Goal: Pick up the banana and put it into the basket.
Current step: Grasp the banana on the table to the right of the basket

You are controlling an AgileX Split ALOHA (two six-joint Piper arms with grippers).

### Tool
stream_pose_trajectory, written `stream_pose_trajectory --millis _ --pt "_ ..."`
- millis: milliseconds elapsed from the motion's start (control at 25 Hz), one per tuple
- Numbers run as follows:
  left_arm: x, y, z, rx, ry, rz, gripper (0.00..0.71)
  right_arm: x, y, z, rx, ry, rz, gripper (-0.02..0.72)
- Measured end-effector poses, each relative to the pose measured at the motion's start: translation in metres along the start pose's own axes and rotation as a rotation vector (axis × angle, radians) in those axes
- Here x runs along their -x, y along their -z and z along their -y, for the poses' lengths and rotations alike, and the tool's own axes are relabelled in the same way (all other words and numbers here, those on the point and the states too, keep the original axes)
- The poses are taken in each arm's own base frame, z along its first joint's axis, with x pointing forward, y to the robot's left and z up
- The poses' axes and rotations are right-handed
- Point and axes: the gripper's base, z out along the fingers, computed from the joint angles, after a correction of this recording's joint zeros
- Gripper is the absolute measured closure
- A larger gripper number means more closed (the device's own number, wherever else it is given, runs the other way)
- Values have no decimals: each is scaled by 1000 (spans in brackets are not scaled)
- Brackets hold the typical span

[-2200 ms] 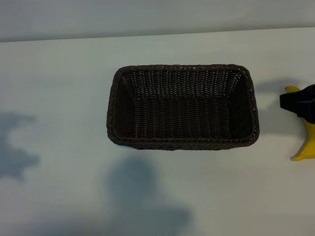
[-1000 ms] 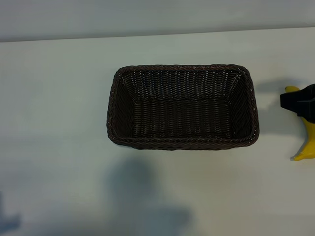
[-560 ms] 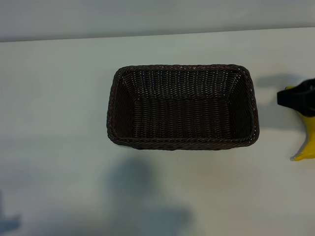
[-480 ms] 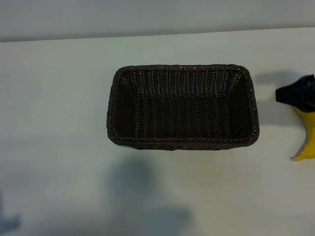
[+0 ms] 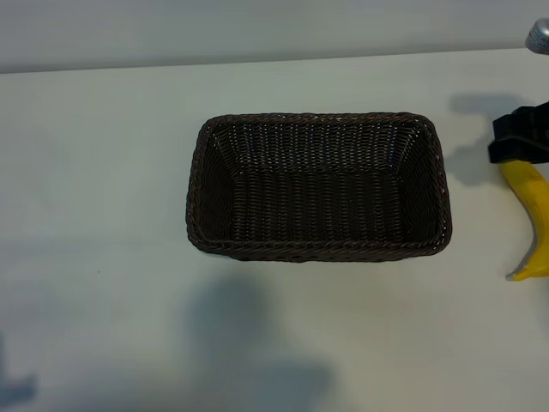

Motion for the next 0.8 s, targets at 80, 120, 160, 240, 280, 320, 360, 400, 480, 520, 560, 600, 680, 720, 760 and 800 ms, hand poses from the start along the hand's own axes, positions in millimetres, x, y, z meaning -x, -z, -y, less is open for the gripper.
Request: stream_pose_trajectory --millis 80,120,160,240,280,320,360,400,480,520,560,600,680,720,760,800 --pt "0 0 0 0 0 0 150 3 -7 9 -65 -9 -42 179" --pt "0 0 0 0 0 0 150 4 -11 12 -95 -21 -58 179" --pt "0 0 0 0 0 0 150 4 -13 17 -130 -23 -74 179" --pt "0 0 0 0 0 0 150 3 -21 25 -187 -21 -111 179" --pt "0 0 0 0 0 0 150 3 -24 28 -212 -17 -127 179" --pt "0 0 0 0 0 0 150 1 -29 32 -230 -10 -150 179" --pt "0 0 0 0 0 0 150 0 -34 34 -242 -10 -171 179" --pt "0 0 0 0 0 0 150 -1 -39 37 -248 -12 -191 179" --pt "0 0 0 0 0 0 150 -4 -49 40 -253 -14 -222 179" --pt "0 0 0 0 0 0 150 -5 -53 42 -253 -16 -236 179" --pt "0 0 0 0 0 0 150 -6 -58 43 -252 -18 -250 179" --pt "0 0 0 0 0 0 150 -7 -62 45 -253 -18 -259 179" --pt "0 0 0 0 0 0 150 -9 -69 47 -253 -20 -276 179" --pt "0 0 0 0 0 0 150 -10 -72 48 -254 -19 -283 179" --pt "0 0 0 0 0 0 150 -11 -75 49 -255 -19 -291 179" --pt "0 0 0 0 0 0 150 -12 -78 50 -255 -20 -300 179"
